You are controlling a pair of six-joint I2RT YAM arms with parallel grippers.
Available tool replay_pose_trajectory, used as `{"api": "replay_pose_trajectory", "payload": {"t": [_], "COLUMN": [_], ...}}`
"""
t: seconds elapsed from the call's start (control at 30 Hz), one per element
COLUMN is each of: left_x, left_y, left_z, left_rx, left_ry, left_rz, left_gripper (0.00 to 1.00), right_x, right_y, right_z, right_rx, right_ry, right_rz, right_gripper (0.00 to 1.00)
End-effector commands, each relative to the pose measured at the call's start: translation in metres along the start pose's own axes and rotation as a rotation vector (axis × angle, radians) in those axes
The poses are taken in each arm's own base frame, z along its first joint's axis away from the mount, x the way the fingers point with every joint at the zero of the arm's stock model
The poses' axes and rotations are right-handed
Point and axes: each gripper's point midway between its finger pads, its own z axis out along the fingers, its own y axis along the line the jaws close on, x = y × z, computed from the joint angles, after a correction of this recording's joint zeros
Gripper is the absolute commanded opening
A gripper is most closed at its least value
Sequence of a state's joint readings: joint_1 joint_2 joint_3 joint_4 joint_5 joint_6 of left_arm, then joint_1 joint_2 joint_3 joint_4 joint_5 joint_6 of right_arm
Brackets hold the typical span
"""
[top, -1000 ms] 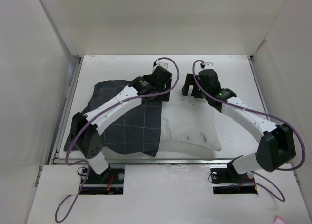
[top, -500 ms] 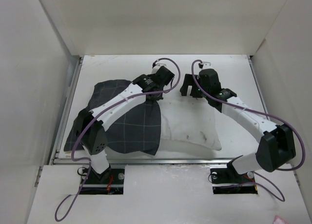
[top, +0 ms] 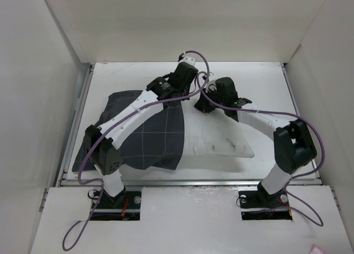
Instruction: Put the pillow into the pillowcase
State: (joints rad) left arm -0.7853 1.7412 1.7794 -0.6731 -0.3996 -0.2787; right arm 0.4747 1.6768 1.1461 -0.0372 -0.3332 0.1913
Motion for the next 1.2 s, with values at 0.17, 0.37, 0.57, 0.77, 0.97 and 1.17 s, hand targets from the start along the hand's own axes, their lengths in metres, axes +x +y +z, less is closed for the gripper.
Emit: {"api": "replay_pose_trajectory", "payload": {"t": [0.17,0.37,0.57,0.77,0.97,1.17], "left_x": [-0.108,-0.152,-0.179,-0.173,-0.149,-0.14], "left_y": [-0.059,-0.109,-0.136,-0.167,-0.199,-0.202], "left_z": [-0.042,-0.078,-0.125,-0.183,-0.196,-0.163], "left_rx": [0.299,0.502,0.681,0.843,0.965,0.881], "left_ry": [-0.277,-0.407,-0.515,-0.562,-0.498,-0.437], "left_rz": [-0.008,0.021,0.039,0.088,0.122,0.108], "left_gripper": [0.0,0.0,0.0,0.0,0.0,0.0], "right_x": [-0.128,-0.142,-0.126,-0.116,-0.132,-0.113], "right_y": [0.087,0.129,0.105,0.088,0.115,0.138], "right_z": [-0.106,-0.19,-0.151,-0.093,-0.083,-0.079], "right_rx": [-0.256,-0.391,-0.329,-0.358,-0.396,-0.536], "right_ry": [-0.53,-0.765,-0.669,-0.593,-0.726,-0.725], "right_rz": [-0.181,-0.289,-0.2,-0.105,-0.055,0.038], "right_gripper": [0.0,0.0,0.0,0.0,0.0,0.0]}}
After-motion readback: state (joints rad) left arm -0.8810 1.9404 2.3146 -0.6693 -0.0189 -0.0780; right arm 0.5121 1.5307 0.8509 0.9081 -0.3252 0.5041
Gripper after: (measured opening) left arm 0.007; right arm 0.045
